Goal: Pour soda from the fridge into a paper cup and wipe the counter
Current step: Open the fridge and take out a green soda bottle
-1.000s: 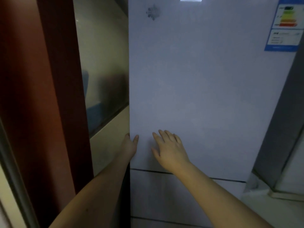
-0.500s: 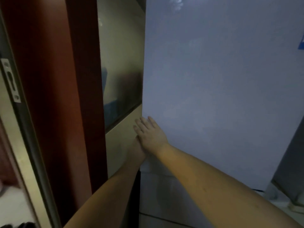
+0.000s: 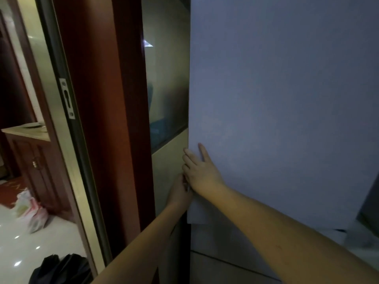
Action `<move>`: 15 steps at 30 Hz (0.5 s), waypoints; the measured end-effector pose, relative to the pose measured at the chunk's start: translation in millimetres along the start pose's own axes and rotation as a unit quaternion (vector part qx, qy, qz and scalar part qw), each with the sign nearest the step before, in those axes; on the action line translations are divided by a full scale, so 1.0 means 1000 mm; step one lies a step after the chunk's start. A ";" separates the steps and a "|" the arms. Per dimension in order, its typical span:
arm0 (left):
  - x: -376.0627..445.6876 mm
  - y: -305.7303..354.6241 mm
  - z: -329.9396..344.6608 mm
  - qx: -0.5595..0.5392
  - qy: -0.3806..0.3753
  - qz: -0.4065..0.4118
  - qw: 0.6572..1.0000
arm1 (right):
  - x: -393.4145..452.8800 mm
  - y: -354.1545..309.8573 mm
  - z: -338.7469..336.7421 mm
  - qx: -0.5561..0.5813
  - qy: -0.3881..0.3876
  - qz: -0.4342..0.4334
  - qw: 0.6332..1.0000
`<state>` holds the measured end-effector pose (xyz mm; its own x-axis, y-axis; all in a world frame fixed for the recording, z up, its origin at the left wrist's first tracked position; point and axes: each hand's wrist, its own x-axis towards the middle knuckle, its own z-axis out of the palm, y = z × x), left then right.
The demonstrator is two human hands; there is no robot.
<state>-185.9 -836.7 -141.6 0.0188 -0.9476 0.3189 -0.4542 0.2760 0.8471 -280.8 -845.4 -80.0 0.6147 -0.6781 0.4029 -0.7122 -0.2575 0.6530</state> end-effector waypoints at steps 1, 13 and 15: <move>-0.009 0.001 -0.004 0.001 -0.008 0.002 1.000 | -0.006 -0.004 -0.003 0.005 0.036 0.008 0.999; -0.107 0.003 -0.049 0.020 -0.091 0.104 0.990 | -0.092 -0.041 -0.055 0.068 0.200 0.093 0.973; -0.116 0.004 -0.056 0.040 -0.116 0.129 0.984 | -0.106 -0.046 -0.065 0.076 0.198 0.107 0.971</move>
<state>-139.9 -716.9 -151.2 -0.3052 -0.8616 0.4056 -0.4857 0.5072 0.7119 -291.2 -717.1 -111.1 0.5084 -0.4162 0.7539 -0.8610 -0.2602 0.4370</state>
